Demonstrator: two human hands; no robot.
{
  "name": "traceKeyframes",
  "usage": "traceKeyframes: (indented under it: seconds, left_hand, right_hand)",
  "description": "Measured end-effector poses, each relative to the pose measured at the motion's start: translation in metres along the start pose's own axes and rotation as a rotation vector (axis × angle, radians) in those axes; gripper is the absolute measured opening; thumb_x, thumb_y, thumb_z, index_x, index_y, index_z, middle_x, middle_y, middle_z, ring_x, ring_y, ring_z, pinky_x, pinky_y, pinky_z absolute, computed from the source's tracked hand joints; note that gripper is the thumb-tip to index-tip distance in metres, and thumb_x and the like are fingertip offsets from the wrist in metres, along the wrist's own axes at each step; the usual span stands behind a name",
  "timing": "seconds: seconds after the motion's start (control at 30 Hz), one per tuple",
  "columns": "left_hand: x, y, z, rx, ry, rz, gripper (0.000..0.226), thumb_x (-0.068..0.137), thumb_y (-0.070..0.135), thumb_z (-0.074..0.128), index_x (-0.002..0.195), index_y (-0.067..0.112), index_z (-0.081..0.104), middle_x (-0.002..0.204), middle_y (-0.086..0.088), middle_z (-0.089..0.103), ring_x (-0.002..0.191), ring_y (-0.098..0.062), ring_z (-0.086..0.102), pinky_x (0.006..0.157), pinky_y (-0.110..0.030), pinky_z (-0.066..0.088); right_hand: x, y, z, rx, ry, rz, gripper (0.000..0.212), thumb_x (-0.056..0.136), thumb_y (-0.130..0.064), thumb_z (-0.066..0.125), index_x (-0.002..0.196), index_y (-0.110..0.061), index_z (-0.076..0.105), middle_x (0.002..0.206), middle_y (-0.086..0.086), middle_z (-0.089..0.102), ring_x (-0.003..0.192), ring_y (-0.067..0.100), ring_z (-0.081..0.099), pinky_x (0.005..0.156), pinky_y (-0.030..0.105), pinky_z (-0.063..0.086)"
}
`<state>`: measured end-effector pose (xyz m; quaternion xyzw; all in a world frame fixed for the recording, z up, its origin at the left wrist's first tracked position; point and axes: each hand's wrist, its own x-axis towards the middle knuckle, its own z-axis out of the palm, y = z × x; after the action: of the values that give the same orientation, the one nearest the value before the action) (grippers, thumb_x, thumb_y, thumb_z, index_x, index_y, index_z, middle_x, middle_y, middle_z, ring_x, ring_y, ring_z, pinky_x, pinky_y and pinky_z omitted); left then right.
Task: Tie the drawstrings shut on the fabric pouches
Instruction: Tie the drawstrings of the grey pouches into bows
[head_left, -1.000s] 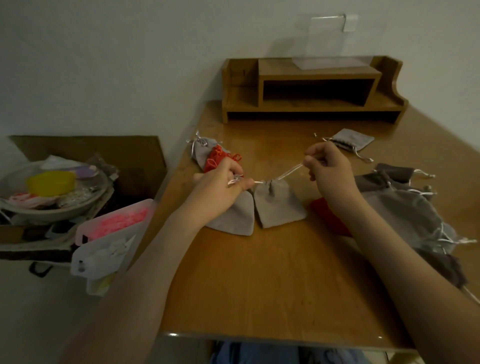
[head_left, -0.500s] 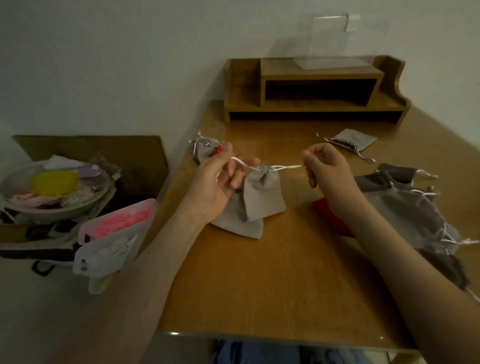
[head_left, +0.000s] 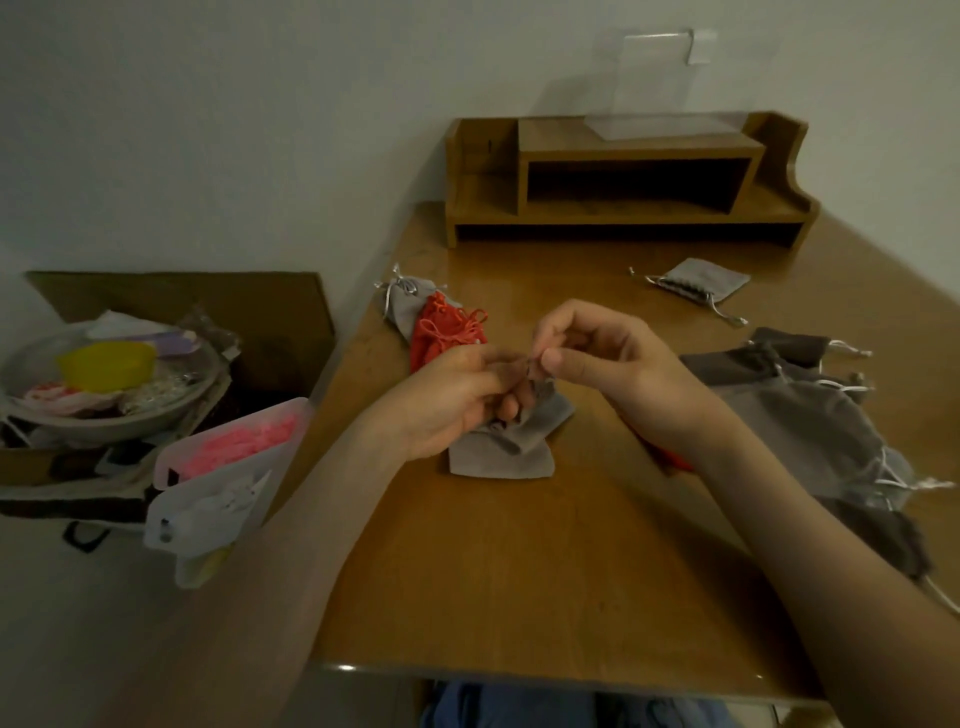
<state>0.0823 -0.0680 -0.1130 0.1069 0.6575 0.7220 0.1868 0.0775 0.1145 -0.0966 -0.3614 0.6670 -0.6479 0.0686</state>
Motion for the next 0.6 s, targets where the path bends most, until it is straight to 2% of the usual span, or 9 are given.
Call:
traceKeyframes:
  seconds: [0.07, 0.13, 0.2, 0.27, 0.33, 0.4, 0.47, 0.53, 0.6]
  left_hand:
    - [0.000, -0.001, 0.004, -0.003, 0.003, 0.017, 0.018, 0.094, 0.004, 0.047, 0.090, 0.011, 0.064, 0.063, 0.003, 0.061, 0.059, -0.008, 0.051, 0.055, -0.017, 0.046]
    - [0.002, -0.003, 0.007, 0.025, 0.021, 0.073, 0.019, 0.095, 0.004, 0.047, 0.090, 0.012, 0.064, 0.065, 0.004, 0.060, 0.064, -0.011, 0.049, 0.056, -0.018, 0.044]
    - [0.001, -0.005, 0.009, 0.100, -0.023, 0.127, 0.019, 0.095, 0.004, 0.048, 0.100, 0.014, 0.063, 0.072, 0.003, 0.058, 0.068, -0.011, 0.047, 0.060, -0.021, 0.042]
    - [-0.001, -0.005, 0.012, 0.189, -0.082, 0.162, 0.024, 0.089, 0.006, 0.050, 0.108, 0.016, 0.061, 0.075, 0.006, 0.056, 0.070, -0.008, 0.049, 0.063, -0.021, 0.042]
    - [-0.001, -0.006, 0.013, 0.264, -0.059, 0.193, 0.027, 0.091, 0.004, 0.051, 0.117, 0.013, 0.057, 0.078, 0.013, 0.061, 0.073, -0.003, 0.056, 0.068, -0.021, 0.046]
    - [0.001, -0.008, 0.014, 0.416, 0.032, 0.283, 0.036, 0.090, 0.018, 0.057, 0.125, 0.014, 0.052, 0.097, 0.004, 0.068, 0.091, -0.012, 0.064, 0.080, -0.035, 0.054]
    - [0.003, -0.013, 0.016, 0.602, 0.087, 0.374, 0.046, 0.082, 0.039, 0.060, 0.122, 0.016, 0.054, 0.107, -0.009, 0.066, 0.100, -0.021, 0.064, 0.085, -0.050, 0.052]
    - [0.003, -0.014, 0.019, 0.680, 0.113, 0.439, 0.048, 0.077, 0.045, 0.059, 0.117, 0.017, 0.055, 0.105, -0.006, 0.067, 0.097, -0.016, 0.064, 0.082, -0.046, 0.052]
    - [0.004, -0.015, 0.020, 0.724, 0.157, 0.502, 0.047, 0.080, 0.043, 0.058, 0.117, 0.015, 0.054, 0.094, -0.004, 0.067, 0.084, -0.010, 0.063, 0.073, -0.037, 0.053]
  right_hand:
    - [0.000, 0.000, 0.001, -0.103, -0.015, -0.013, 0.009, 0.094, -0.008, 0.053, 0.098, -0.009, 0.060, 0.083, 0.009, 0.062, 0.078, 0.028, 0.062, 0.076, 0.034, 0.051]
    - [0.001, 0.001, 0.003, -0.183, -0.002, -0.020, 0.010, 0.096, -0.008, 0.050, 0.101, -0.010, 0.059, 0.079, 0.003, 0.061, 0.076, 0.023, 0.062, 0.075, 0.031, 0.050]
    - [0.002, 0.004, 0.004, -0.195, 0.031, 0.001, 0.010, 0.097, -0.005, 0.049, 0.105, -0.007, 0.055, 0.078, 0.003, 0.058, 0.072, 0.017, 0.062, 0.070, 0.025, 0.049]
    - [0.004, 0.007, 0.003, -0.289, 0.081, -0.006, 0.012, 0.096, -0.011, 0.050, 0.107, -0.011, 0.054, 0.078, 0.002, 0.056, 0.076, 0.017, 0.057, 0.073, 0.030, 0.045]
    - [0.004, 0.008, 0.003, -0.325, 0.109, -0.035, 0.011, 0.093, -0.016, 0.051, 0.103, -0.012, 0.053, 0.078, 0.000, 0.055, 0.077, 0.016, 0.052, 0.073, 0.032, 0.041]
    - [0.004, 0.007, 0.004, -0.334, 0.109, -0.064, 0.009, 0.092, -0.015, 0.052, 0.098, -0.009, 0.052, 0.080, 0.006, 0.054, 0.078, 0.018, 0.053, 0.073, 0.032, 0.042]
    - [0.003, 0.006, 0.005, -0.365, 0.080, -0.100, 0.009, 0.092, -0.016, 0.054, 0.097, -0.009, 0.051, 0.082, 0.008, 0.056, 0.081, 0.024, 0.053, 0.075, 0.040, 0.043]
    - [0.002, 0.005, 0.006, -0.393, 0.058, -0.123, 0.008, 0.092, -0.020, 0.054, 0.096, -0.014, 0.051, 0.081, 0.002, 0.056, 0.082, 0.026, 0.052, 0.078, 0.048, 0.041]
    - [0.003, 0.004, 0.006, -0.399, 0.056, -0.142, 0.006, 0.091, -0.025, 0.052, 0.094, -0.021, 0.050, 0.082, -0.008, 0.053, 0.083, 0.023, 0.048, 0.076, 0.049, 0.039]
